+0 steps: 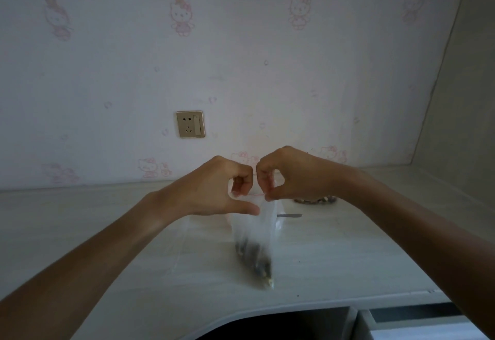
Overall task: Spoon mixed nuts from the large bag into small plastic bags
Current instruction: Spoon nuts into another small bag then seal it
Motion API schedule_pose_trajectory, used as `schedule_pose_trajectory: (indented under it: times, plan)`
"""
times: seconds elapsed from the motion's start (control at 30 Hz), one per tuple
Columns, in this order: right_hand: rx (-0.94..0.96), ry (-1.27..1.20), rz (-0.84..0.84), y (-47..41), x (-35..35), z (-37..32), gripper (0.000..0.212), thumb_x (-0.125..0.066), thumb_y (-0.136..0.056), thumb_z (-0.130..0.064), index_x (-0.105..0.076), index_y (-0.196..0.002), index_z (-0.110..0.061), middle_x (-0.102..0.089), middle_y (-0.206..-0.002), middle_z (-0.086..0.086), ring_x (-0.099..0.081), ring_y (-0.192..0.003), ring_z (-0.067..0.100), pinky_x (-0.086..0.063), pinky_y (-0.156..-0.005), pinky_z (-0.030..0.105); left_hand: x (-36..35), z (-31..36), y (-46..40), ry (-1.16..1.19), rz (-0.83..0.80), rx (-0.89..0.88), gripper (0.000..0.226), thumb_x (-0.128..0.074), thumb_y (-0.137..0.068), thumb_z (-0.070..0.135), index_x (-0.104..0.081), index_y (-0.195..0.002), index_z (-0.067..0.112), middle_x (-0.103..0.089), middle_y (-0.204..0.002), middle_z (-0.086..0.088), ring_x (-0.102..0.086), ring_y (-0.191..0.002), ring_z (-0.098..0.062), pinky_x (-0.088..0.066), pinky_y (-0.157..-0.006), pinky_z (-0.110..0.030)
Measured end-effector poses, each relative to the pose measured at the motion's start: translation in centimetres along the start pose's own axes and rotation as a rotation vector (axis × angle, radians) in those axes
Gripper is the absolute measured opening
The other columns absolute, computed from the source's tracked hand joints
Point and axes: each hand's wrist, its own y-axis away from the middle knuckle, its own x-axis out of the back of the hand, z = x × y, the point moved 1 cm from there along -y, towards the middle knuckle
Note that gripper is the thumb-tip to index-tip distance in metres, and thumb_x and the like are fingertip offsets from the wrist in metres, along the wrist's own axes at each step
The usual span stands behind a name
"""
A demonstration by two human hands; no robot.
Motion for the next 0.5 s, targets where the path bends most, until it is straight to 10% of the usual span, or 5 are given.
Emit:
schedule_pose_trajectory:
  times: [0.3, 0.5]
  plan:
    - [-0.002, -0.004, -0.093, 0.5, -0.5, 0.4, 0.036, -0.082, -0.082, -0.010, -0.062, -0.111, -0.017, -0.065, -0.097, -0.003, -0.063, -0.093, 0.018, -0.054, -0.087, 0.033, -0.1, 0.1, 0.4, -0.019, -0.047, 0.066, 0.035, -0.080, -0.078, 0.063, -0.060, -0.065, 0.037, -0.066, -0.073, 0.018, -0.062, -0.066, -0.004, -0.045, -0.062, -0.014]
    - [0.029, -0.018, -0.002, 0.4, -0.2, 0.6, 0.015, -0.084, -0.083, -0.011, -0.070, -0.086, -0.012, -0.070, -0.085, 0.001, -0.063, -0.080, 0.013, -0.054, -0.082, 0.036, 0.6, 0.3, 0.2, -0.064, 0.018, -0.041, 0.048, -0.086, -0.069, 0.065, -0.053, -0.068, 0.030, -0.062, -0.069, 0.008, -0.059, -0.062, -0.016, -0.049, -0.058, -0.027]
